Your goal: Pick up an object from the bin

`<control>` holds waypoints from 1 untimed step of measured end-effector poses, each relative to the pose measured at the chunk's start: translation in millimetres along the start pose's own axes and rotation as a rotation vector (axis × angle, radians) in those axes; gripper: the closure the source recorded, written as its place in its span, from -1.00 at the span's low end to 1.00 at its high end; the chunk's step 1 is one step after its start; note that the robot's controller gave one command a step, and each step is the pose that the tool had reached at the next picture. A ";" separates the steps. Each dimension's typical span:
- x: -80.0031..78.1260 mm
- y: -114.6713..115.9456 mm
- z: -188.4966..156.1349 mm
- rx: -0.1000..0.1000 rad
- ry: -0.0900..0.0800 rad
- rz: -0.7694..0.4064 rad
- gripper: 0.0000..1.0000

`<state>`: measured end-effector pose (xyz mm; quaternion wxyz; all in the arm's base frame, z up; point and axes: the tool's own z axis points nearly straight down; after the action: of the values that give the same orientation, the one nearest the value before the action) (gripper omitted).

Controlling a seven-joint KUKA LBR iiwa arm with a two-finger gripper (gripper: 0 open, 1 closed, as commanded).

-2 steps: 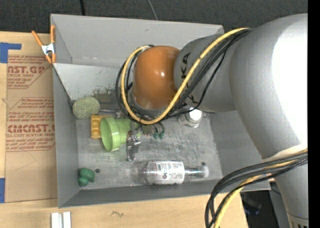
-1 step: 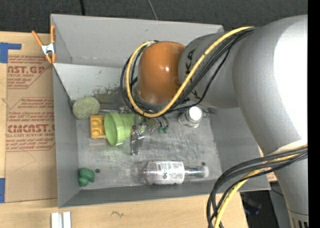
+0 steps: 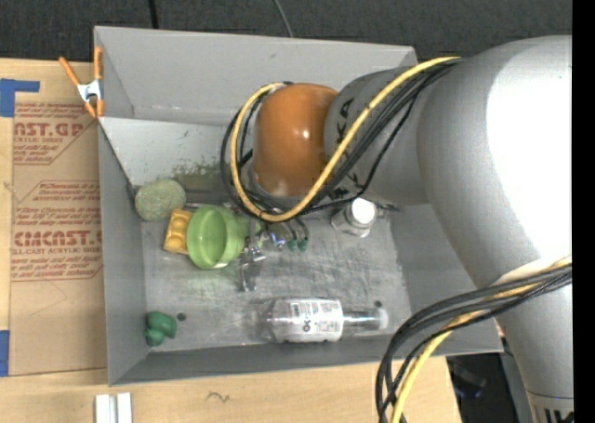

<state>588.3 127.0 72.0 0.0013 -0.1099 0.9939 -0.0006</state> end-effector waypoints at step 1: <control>-4.0 5.6 2.2 0.002 -0.002 -0.002 1.00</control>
Offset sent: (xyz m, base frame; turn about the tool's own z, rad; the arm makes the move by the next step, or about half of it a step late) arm -0.0022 -0.0266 -0.0020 0.0137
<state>591.0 133.3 69.8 0.0022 -0.1110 0.9938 -0.0014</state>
